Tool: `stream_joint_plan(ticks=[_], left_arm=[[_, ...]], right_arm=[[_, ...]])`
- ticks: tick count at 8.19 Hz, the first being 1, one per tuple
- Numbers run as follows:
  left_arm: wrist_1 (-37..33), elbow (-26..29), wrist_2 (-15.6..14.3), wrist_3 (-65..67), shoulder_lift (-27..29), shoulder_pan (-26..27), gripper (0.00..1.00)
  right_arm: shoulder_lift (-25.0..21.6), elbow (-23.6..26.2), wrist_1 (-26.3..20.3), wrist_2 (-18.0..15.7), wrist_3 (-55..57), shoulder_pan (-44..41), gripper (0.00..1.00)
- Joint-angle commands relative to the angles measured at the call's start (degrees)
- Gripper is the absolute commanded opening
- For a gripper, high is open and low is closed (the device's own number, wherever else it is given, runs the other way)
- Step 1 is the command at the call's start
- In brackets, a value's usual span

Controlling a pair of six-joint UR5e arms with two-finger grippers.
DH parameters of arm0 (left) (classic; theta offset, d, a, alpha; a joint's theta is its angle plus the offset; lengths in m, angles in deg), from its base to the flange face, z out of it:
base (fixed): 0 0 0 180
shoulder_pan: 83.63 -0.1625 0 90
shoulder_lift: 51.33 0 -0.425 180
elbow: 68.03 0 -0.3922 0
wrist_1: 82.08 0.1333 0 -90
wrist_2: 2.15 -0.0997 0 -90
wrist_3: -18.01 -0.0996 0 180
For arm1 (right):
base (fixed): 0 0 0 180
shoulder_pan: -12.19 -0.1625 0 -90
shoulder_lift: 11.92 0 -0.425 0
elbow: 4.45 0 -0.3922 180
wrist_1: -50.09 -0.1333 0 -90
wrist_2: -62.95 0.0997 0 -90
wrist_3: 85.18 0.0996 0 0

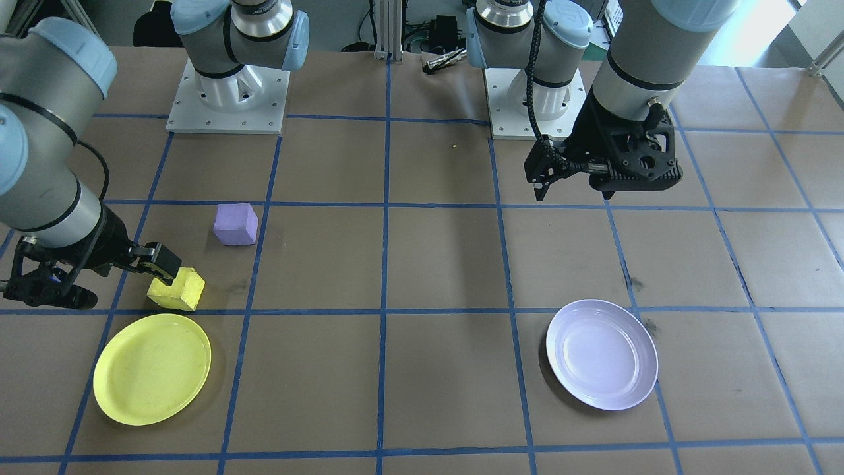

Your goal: Sort blocks by color into plates

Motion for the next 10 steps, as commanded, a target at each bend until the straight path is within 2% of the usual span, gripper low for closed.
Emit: stream_joint_plan(ticks=[1, 2, 3, 5, 8, 9, 10], left_arm=[[0.0, -0.2, 0.0, 0.0, -0.4, 0.0, 1.0], [0.1, -0.1, 0.0, 0.1, -0.3, 0.0, 1.0], [0.1, 0.1, 0.0, 0.0, -0.4, 0.0, 1.0], [0.1, 0.0, 0.1, 0.0, 0.5, 0.0, 1.0], [0.1, -0.2, 0.1, 0.0, 0.3, 0.0, 1.0], [0.1, -0.3, 0.1, 0.0, 0.5, 0.0, 1.0], [0.1, -0.3, 0.0, 0.0, 0.5, 0.0, 1.0]], right_arm=[[2.7, 7.2, 2.9, -2.5, -0.9, 3.6, 1.0], [3.1, 10.5, 7.8, -1.9, -0.7, 3.8, 1.0], [4.3, 11.5, 9.1, -1.8, -0.7, 3.8, 1.0], [6.6, 11.9, 10.0, -1.6, -0.6, 3.8, 0.99], [6.8, 11.7, 10.1, -1.5, -0.3, 3.8, 0.99], [6.9, 11.9, 10.1, -1.6, -0.4, 3.8, 0.89], [7.1, 12.0, 10.0, -1.2, -0.3, 3.8, 0.74]])
